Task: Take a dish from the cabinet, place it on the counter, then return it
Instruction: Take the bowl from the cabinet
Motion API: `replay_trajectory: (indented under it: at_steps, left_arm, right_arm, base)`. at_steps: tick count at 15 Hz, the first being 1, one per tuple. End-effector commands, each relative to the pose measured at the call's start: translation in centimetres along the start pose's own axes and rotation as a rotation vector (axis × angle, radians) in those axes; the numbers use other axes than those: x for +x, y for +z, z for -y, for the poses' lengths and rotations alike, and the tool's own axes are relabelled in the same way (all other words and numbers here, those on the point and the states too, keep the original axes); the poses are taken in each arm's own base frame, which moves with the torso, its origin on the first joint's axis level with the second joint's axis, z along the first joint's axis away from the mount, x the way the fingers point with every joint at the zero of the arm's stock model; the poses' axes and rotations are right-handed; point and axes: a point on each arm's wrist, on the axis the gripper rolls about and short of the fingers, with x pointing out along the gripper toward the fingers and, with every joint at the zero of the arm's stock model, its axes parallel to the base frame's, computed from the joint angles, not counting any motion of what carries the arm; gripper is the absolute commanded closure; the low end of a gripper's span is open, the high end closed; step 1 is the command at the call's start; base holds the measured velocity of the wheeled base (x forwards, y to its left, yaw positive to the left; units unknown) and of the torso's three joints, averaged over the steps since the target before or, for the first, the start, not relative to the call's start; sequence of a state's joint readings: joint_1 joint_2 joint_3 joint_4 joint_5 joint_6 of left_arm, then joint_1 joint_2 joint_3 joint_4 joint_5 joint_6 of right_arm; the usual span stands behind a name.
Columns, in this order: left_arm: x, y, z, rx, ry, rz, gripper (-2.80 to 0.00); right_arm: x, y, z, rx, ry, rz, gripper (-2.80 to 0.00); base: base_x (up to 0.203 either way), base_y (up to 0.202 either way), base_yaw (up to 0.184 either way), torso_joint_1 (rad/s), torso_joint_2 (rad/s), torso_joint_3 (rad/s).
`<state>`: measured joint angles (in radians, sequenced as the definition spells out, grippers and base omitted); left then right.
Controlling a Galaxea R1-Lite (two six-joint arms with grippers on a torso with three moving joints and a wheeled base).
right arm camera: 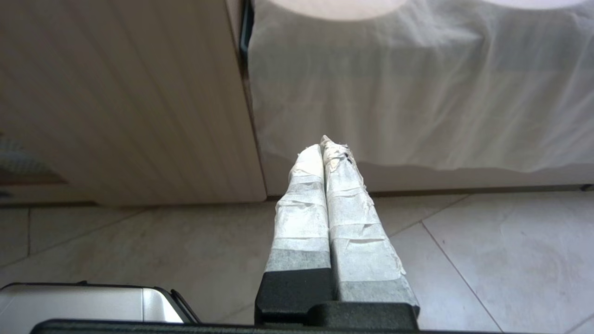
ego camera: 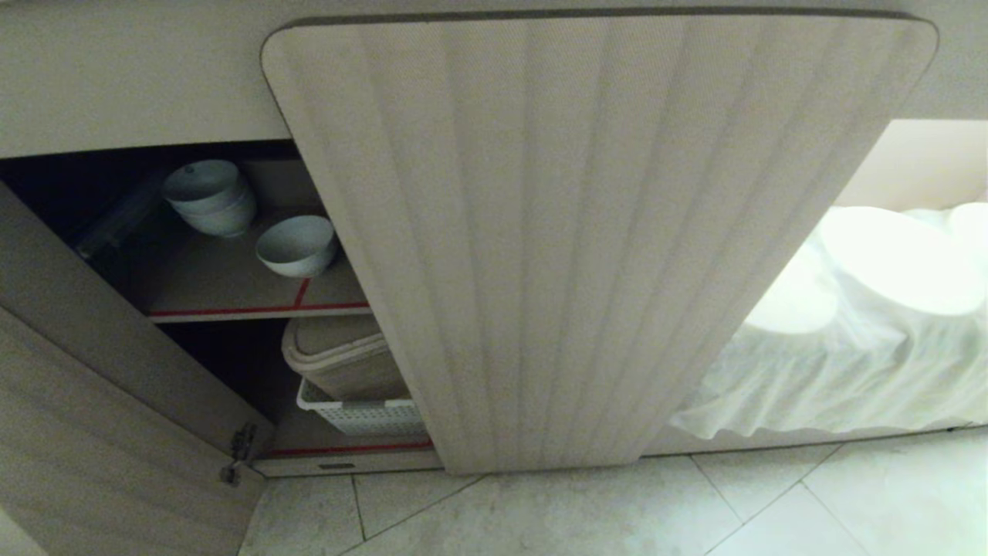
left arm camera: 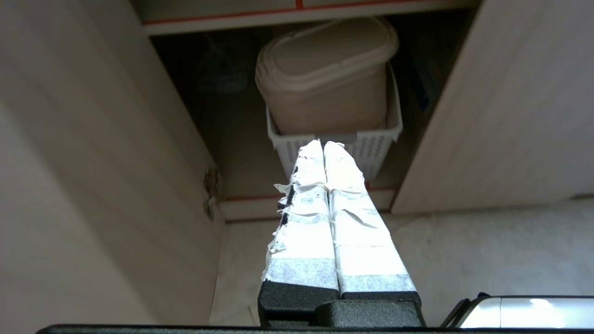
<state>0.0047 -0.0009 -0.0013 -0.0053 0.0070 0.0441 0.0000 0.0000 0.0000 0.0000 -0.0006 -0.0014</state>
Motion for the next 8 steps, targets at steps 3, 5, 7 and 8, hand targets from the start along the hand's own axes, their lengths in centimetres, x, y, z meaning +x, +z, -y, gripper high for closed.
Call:
replay_trajectory:
  at_steps: [3, 5, 7, 8]
  left_arm:
    - [0.01, -0.01, 0.00, -0.001, 0.001, -0.001, 0.00]
    - [0.02, -0.03, 0.00, -0.001, 0.001, -0.001, 0.00]
    - [0.00, 0.03, -0.01, -0.006, 0.002, 0.002, 0.00]
    - [0.02, -0.01, 0.00, -0.007, 0.002, 0.000, 0.00]
  right_arm:
    - [0.00, 0.00, 0.00, 0.000, -0.001, 0.000, 0.00]
    - [0.00, 0.00, 0.00, 0.000, -0.001, 0.000, 0.00]
    - [0.00, 0.00, 0.01, 0.000, 0.001, 0.000, 0.00]
    - [0.00, 0.00, 0.01, 0.000, 0.001, 0.000, 0.00]
  base:
    - [0.195, 0.000, 0.001, 0.002, 0.00, 0.005]
    - [0.194, 0.000, 0.001, 0.005, 0.00, 0.004]
    - [0.078, 0.000, -0.001, 0.002, 0.00, 0.002]
    - [0.000, 0.000, 0.000, 0.000, 0.00, 0.000]
